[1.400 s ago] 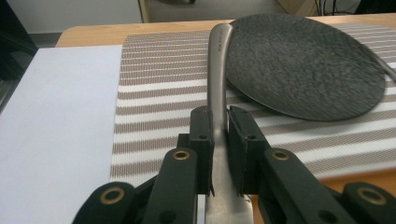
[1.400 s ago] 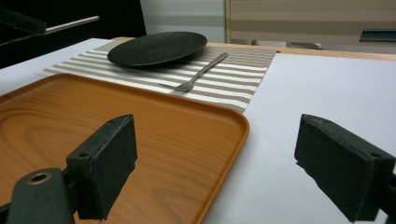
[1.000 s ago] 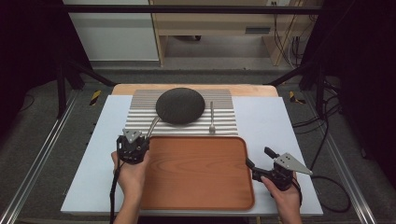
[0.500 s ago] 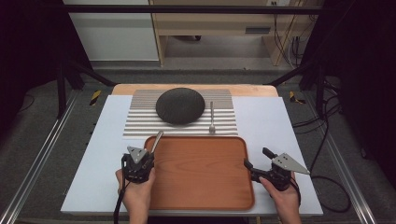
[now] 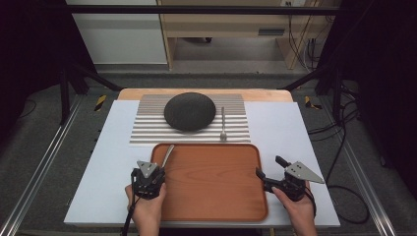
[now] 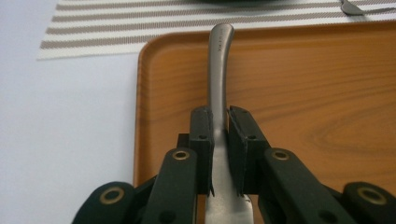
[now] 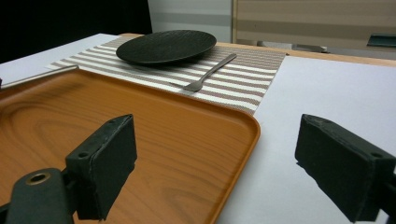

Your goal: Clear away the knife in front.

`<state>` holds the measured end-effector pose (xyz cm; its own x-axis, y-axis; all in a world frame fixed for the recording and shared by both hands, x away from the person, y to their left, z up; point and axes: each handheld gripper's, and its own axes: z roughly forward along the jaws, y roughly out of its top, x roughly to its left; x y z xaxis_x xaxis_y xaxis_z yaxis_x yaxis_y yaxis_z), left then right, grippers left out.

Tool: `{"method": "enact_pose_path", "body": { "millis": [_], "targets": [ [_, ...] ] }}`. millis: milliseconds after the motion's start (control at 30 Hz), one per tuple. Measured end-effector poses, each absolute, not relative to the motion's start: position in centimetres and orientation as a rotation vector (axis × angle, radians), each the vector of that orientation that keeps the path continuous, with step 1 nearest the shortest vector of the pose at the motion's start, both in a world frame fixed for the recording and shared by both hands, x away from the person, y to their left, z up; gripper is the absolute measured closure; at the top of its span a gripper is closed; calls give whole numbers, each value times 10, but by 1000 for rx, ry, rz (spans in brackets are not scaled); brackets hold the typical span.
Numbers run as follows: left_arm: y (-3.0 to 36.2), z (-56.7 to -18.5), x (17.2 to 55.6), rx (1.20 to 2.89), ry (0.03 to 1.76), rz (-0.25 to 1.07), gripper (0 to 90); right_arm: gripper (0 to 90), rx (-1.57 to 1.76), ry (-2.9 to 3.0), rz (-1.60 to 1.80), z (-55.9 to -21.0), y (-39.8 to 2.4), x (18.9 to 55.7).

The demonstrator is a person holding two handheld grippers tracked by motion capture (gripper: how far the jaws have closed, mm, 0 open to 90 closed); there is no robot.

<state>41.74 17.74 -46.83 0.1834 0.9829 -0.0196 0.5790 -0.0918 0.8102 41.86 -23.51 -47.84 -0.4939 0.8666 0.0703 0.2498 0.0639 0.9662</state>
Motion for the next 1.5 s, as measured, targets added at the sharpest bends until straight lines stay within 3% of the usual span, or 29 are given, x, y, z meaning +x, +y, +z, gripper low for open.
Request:
{"method": "enact_pose_path", "body": {
  "millis": [900,967,1500],
  "targets": [
    [177,-480,427,1767,1526,699,800,125,1099,1809,1461,-478,-234,418],
    [178,-480,426,1755,1513,713,836,124,1097,1810,1460,-478,-234,418],
    [197,-462,435,1723,1321,799,527,112,1121,1802,1459,-479,-236,419]
  ]
}}
